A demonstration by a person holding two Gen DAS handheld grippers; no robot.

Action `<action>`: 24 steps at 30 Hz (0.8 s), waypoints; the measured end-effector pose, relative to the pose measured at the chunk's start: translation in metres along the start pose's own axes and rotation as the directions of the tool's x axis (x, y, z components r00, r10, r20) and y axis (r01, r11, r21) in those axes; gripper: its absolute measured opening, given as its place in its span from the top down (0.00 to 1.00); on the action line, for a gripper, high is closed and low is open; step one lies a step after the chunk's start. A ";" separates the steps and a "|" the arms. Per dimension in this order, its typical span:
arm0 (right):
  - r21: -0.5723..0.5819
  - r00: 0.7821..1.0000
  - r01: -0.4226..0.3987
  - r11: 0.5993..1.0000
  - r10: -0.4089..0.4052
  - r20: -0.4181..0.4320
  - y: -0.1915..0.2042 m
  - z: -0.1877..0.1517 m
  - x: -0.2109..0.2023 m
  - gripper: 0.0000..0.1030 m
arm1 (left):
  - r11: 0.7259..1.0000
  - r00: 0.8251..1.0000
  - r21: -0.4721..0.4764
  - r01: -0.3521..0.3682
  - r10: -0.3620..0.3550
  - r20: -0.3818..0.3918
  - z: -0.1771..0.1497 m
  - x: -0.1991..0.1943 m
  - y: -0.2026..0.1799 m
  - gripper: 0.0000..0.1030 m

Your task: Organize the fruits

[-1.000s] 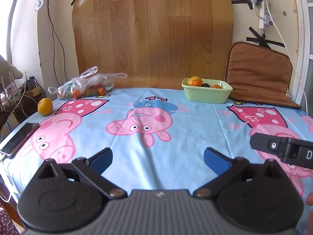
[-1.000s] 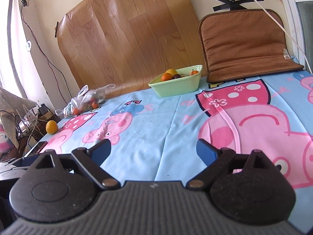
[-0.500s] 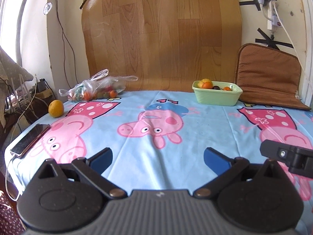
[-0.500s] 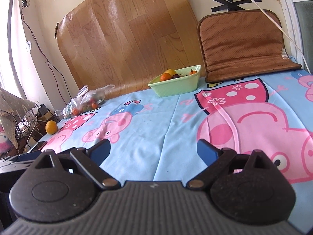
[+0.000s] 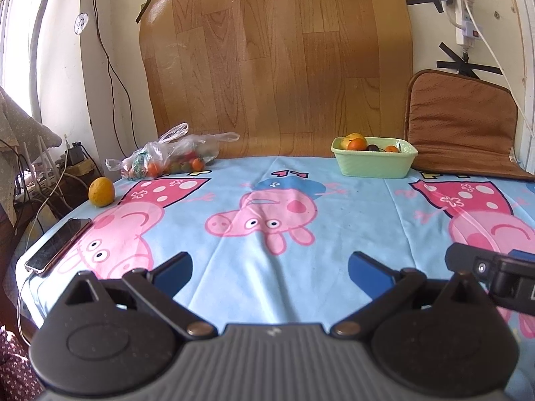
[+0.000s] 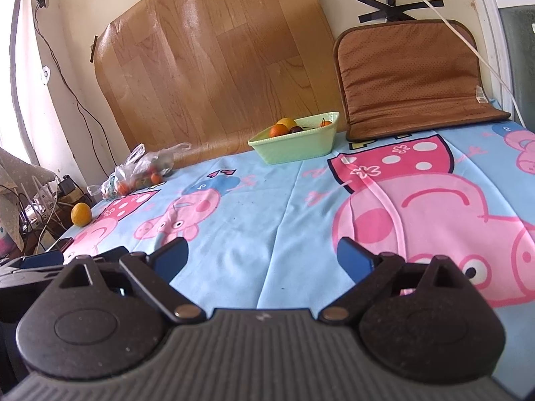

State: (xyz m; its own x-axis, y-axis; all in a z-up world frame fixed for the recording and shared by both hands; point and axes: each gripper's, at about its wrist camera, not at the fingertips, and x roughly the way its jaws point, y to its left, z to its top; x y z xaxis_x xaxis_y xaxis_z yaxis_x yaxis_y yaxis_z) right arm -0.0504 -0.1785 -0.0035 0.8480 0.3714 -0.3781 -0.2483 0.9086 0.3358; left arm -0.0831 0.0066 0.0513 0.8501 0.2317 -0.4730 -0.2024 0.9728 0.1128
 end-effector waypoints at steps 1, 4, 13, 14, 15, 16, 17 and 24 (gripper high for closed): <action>0.004 1.000 0.001 1.000 -0.001 0.000 -0.001 0.000 0.000 0.05 | 1.000 1.000 0.002 0.004 -0.004 0.005 0.000 -0.001 -0.001 0.00; 0.010 1.000 0.002 1.000 -0.002 -0.002 -0.002 0.000 0.000 0.05 | 1.000 1.000 0.002 0.018 -0.018 0.022 0.001 -0.005 -0.002 0.00; 0.018 1.000 0.008 1.000 -0.008 0.010 -0.003 0.000 -0.003 0.05 | 0.999 0.999 -0.004 0.050 -0.050 0.003 0.000 -0.003 -0.001 0.00; 0.023 1.000 0.010 1.000 -0.010 0.010 -0.004 -0.001 -0.003 0.05 | 0.999 0.999 -0.004 0.052 -0.052 -0.002 -0.001 -0.003 -0.001 0.00; 0.026 1.000 0.012 1.000 -0.012 0.010 -0.004 -0.001 -0.002 0.05 | 0.998 0.998 -0.005 0.055 -0.055 -0.008 -0.001 -0.002 -0.001 0.00; 0.027 1.000 0.014 1.000 -0.014 0.012 -0.004 -0.001 -0.003 0.05 | 0.998 0.998 -0.008 0.058 -0.058 -0.014 -0.001 -0.001 -0.001 0.00; 0.027 1.000 0.015 1.000 -0.015 0.016 -0.004 0.000 -0.004 0.05 | 0.998 0.998 -0.012 0.059 -0.059 -0.021 -0.002 0.001 0.000 0.00; 0.013 0.998 0.026 1.000 -0.026 0.062 -0.001 0.001 -0.009 0.05 | 0.998 0.998 -0.016 0.054 -0.055 -0.040 -0.006 0.004 0.002 0.00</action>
State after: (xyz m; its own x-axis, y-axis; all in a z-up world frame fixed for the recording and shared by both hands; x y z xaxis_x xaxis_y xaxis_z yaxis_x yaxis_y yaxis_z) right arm -0.0574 -0.1833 0.0002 0.8815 0.3348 -0.3330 -0.2203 0.9153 0.3373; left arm -0.0829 0.0098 0.0441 0.8398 0.1778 -0.5130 -0.1634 0.9838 0.0734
